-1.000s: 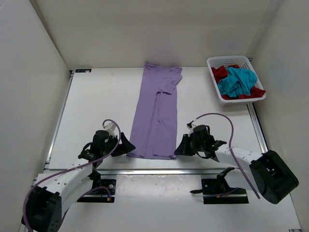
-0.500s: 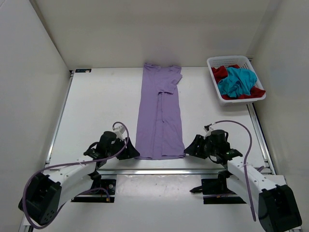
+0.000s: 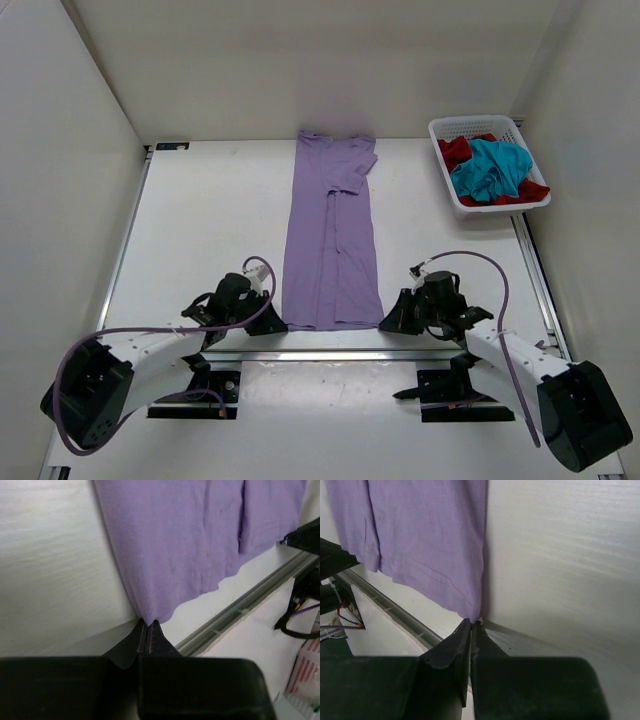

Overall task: Fold and stack the t-shirts
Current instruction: Grab the bottom of the folded rectangular tshirt with both arms, then fold the folded rectangular tshirt in 1/3 of the way

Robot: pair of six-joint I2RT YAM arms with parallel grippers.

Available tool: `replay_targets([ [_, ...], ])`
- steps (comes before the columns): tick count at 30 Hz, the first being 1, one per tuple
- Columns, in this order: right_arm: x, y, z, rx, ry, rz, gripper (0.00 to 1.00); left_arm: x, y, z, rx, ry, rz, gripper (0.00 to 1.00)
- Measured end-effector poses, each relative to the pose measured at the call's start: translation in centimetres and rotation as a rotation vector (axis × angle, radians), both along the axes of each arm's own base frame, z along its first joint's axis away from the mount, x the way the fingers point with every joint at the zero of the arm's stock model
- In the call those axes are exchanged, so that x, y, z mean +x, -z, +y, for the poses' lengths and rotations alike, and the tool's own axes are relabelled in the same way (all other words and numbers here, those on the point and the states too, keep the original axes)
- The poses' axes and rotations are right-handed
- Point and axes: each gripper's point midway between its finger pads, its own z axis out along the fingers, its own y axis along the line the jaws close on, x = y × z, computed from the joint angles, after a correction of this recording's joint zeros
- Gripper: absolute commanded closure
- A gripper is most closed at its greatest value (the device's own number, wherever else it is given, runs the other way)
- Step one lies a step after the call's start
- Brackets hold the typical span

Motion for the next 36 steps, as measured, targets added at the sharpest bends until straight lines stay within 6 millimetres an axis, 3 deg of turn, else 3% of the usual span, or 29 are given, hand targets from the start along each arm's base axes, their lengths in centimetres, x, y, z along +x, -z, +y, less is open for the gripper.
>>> replay_targets([
  [5,-1.8,-0.8,0.9,0.015,-0.039,-0.010,1.00,-1.8,-0.4,-0.1,0.006,0.045,0.022,1.00],
  [9,-3.9,-1.4,1.2,0.025,-0.069,-0.004,1.00,-3.6,-2.0,0.1,-0.058,0.052,0.038,1.00],
  [13,-2.2,-3.2,0.2,-0.013,-0.012,-0.004,1.00,-2.9,-4.5,0.3,-0.088,0.015,0.042,1.00],
  [16,1.4,-5.9,-0.3,-0.032,0.027,-0.061,1.00,0.3,-7.7,-0.2,-0.089,-0.017,-0.001,1.00],
  [19,5.3,-7.9,-0.4,-0.063,0.038,-0.128,1.00,5.1,-10.1,-0.8,-0.106,-0.069,-0.062,1.00],
  [25,13.7,-9.8,-0.8,-0.104,0.066,-0.217,1.00,13.8,-9.0,-1.3,-0.044,-0.186,-0.055,1.00],
  [29,19.7,-10.2,-1.3,-0.111,0.095,-0.258,1.00,19.0,-10.2,-2.0,-0.016,-0.222,-0.111,1.00],
  [33,25.5,-9.3,-1.4,-0.114,0.104,-0.270,1.00,24.3,-11.2,-2.0,-0.030,-0.269,-0.173,1.00],
  [36,28.1,-7.7,-1.4,-0.121,0.102,-0.255,1.00,26.8,-9.5,-0.9,-0.012,-0.310,-0.149,1.00],
])
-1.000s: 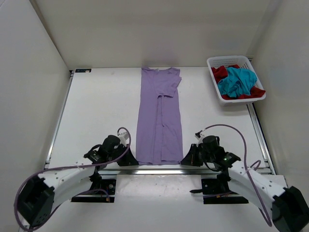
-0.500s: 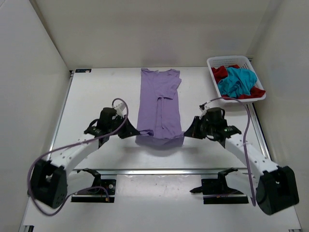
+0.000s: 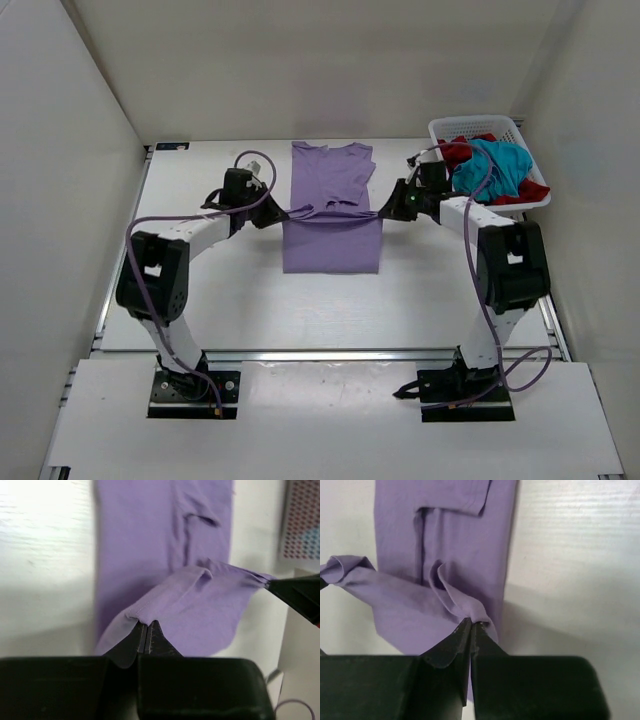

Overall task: Fold and stack the t-shirts
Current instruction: Fold the folded rectangular tshirt in 1/3 of the way

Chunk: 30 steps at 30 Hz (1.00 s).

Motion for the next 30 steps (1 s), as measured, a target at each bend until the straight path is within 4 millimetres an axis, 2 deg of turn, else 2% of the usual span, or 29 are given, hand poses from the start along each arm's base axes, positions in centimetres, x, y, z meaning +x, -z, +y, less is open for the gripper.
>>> replay_targets([
  [5,3.0,1.9,0.1,-0.008,-0.009,0.019,1.00,2.4,4.5,0.6,0.023,-0.028,0.079,1.00],
  [7,3.7,2.7,0.0,-0.007,-0.007,0.030,0.98,3.1,6.0,0.3,0.027,-0.026,0.101,0.95],
  [8,3.9,3.0,-0.1,-0.006,-0.005,0.037,0.95,3.4,6.6,0.1,0.025,-0.023,0.105,0.89],
  [10,4.4,3.6,-0.4,-0.004,0.001,0.048,0.75,3.6,7.3,-0.2,0.012,-0.018,0.113,0.78],
  [11,4.5,3.9,-0.5,-0.005,0.004,0.052,0.71,3.7,7.4,-0.2,-0.001,-0.023,0.115,0.71],
  [12,4.6,4.0,-0.6,-0.007,0.005,0.054,0.66,3.8,7.2,-0.3,-0.014,-0.027,0.107,0.66],
  [14,4.7,3.9,-0.9,-0.009,0.012,0.050,0.62,3.8,6.2,-0.1,-0.039,-0.039,0.072,0.64],
  [15,4.8,3.7,-1.0,-0.011,0.015,0.044,0.63,3.4,5.6,0.1,-0.044,-0.047,0.057,0.66],
  [17,4.9,3.0,-1.0,-0.018,0.019,0.024,0.76,2.7,3.7,0.5,-0.049,-0.061,0.017,0.67],
  [19,4.9,1.6,-0.9,-0.024,0.027,-0.011,1.00,2.2,0.9,0.5,-0.056,-0.070,-0.057,0.67],
  [22,4.2,-1.2,0.5,-0.020,0.008,-0.082,1.00,0.2,-2.8,-2.0,-0.090,-0.019,-0.175,0.68],
  [24,3.8,-2.7,2.5,-0.008,-0.035,-0.131,1.00,-1.4,-3.1,-4.5,-0.112,0.042,-0.202,0.72],
  [26,3.2,-3.3,5.0,0.004,-0.091,-0.162,1.00,-3.2,-1.0,-6.5,-0.119,0.101,-0.162,0.73],
  [27,2.7,-3.0,6.1,0.008,-0.118,-0.157,1.00,-3.8,0.9,-6.8,-0.110,0.115,-0.124,0.74],
  [30,1.4,-1.2,8.9,0.020,-0.194,-0.113,1.00,-5.8,6.8,-5.6,-0.061,0.102,0.017,0.75],
])
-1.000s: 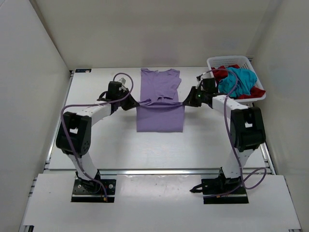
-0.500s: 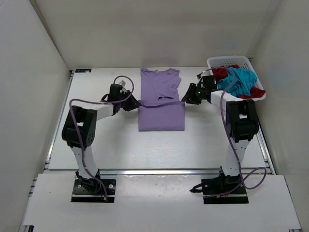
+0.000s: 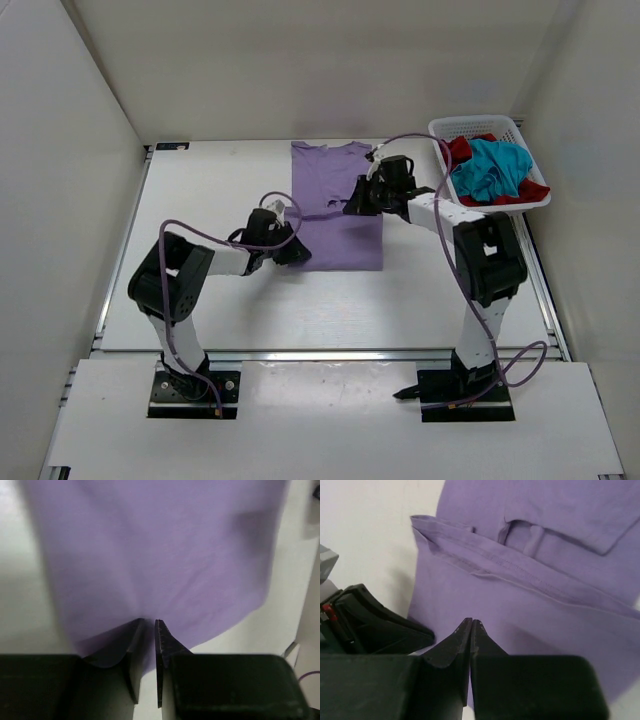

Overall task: Fold and stack the t-shirts
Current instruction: Fold the folded rectangular tshirt in 1/3 of the way

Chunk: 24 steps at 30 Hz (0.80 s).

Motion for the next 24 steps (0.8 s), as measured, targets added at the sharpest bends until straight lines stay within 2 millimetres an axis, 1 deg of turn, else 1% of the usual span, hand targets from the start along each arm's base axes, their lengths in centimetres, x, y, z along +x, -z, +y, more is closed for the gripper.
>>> replay_targets([
  [1,-0.1,0.8,0.6,-0.002,-0.014,0.017,0.99,-0.8,1.5,0.6,0.018,-0.006,0.037,0.74],
  [2,0.0,1.9,1.1,-0.006,-0.026,0.037,1.00,-1.2,2.0,0.9,0.008,-0.015,0.054,0.74],
  [5,0.1,4.8,1.9,-0.021,-0.044,0.096,1.00,-1.5,1.5,1.2,0.002,-0.019,0.034,0.74],
  [7,0.4,6.6,2.1,-0.030,-0.046,0.133,1.00,-2.4,1.8,1.4,0.004,-0.013,0.038,0.74],
  [9,1.0,7.8,2.0,-0.031,-0.037,0.153,1.00,-3.3,1.8,1.6,0.001,-0.008,0.035,0.75],
  [10,1.1,8.1,2.0,-0.020,-0.036,0.166,1.00,-3.9,1.7,1.7,0.002,-0.004,0.035,0.74],
  [12,1.6,7.9,1.8,0.000,-0.028,0.171,1.00,-5.2,1.5,2.0,0.004,0.004,0.036,0.75],
  [14,2.0,7.6,1.6,0.010,-0.021,0.161,1.00,-6.1,0.9,2.4,0.011,0.011,0.028,0.72],
  [15,2.1,7.6,1.5,0.014,-0.018,0.158,1.00,-6.4,0.4,2.6,0.015,0.011,0.017,0.72],
  [17,1.7,7.3,1.2,0.021,-0.012,0.151,0.97,-6.4,-1.3,3.0,0.013,0.005,-0.025,0.66],
  [19,0.2,6.8,0.6,0.035,0.004,0.153,0.81,-5.8,-3.4,3.8,0.006,-0.022,-0.083,0.62],
  [20,-0.8,6.4,0.3,0.044,0.014,0.158,0.78,-5.3,-4.1,4.3,0.005,-0.039,-0.106,0.62],
  [21,-2.0,5.9,-0.1,0.052,0.024,0.158,0.71,-4.9,-4.6,4.9,0.005,-0.056,-0.122,0.60],
  [22,-3.0,5.3,-0.4,0.063,0.035,0.154,0.65,-4.6,-4.6,5.5,0.012,-0.071,-0.125,0.59],
  [23,-4.0,4.6,-0.8,0.071,0.044,0.138,0.63,-4.3,-4.3,6.2,0.020,-0.086,-0.118,0.55],
  [24,-5.1,3.9,-1.3,0.080,0.055,0.130,0.59,-4.2,-3.6,6.8,0.032,-0.098,-0.102,0.52],
])
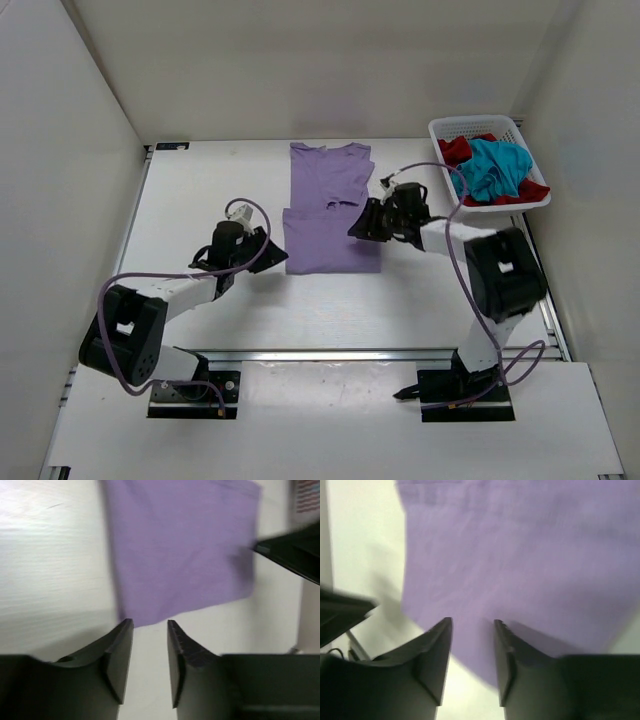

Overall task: Fold and stack the t-shirts
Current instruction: Fold the folded rectangular tshirt in 1/3 of the way, then grab one side of the 2/3 rectangular tshirt with both arms

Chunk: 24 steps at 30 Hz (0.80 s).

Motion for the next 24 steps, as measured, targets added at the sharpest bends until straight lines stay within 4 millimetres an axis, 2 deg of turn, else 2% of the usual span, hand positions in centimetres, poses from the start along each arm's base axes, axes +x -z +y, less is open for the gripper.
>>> replay_targets([
  [3,-3.0,-1.7,-1.7,0.025,0.042,-0.054,0.57,-0.8,3.0,1.6,0.030,-0.031,0.082,0.42],
  [5,-4.6,-1.7,-3.5,0.031,0.088,-0.064,0.56,-1.9,4.8,1.7,0.042,-0.024,0.138,0.39],
  [9,-7.5,0.8,-7.9,-0.001,0.217,-0.018,0.53,-1.9,4.7,0.5,0.007,0.010,0.128,0.35],
  [11,-8.5,2.3,-9.4,-0.020,0.261,0.022,0.52,-1.8,4.7,0.1,-0.004,0.018,0.125,0.41],
  [12,-8.9,2.9,-9.7,-0.026,0.270,0.043,0.52,-1.6,4.8,-0.1,-0.006,0.020,0.124,0.47],
  [16,-9.0,3.6,-8.8,-0.011,0.233,0.062,0.52,-1.5,5.3,-0.5,-0.011,0.019,0.139,0.61],
  [19,-8.6,3.6,-7.9,0.027,0.206,0.060,0.56,-1.5,5.6,-0.4,-0.013,0.012,0.149,0.66],
  [21,-8.4,3.7,-7.5,0.050,0.198,0.061,0.68,-1.5,5.7,-0.4,-0.012,0.009,0.152,0.67],
  [24,-8.3,4.2,-7.3,0.065,0.196,0.079,0.78,-1.5,5.8,-0.5,-0.012,0.008,0.153,0.69],
])
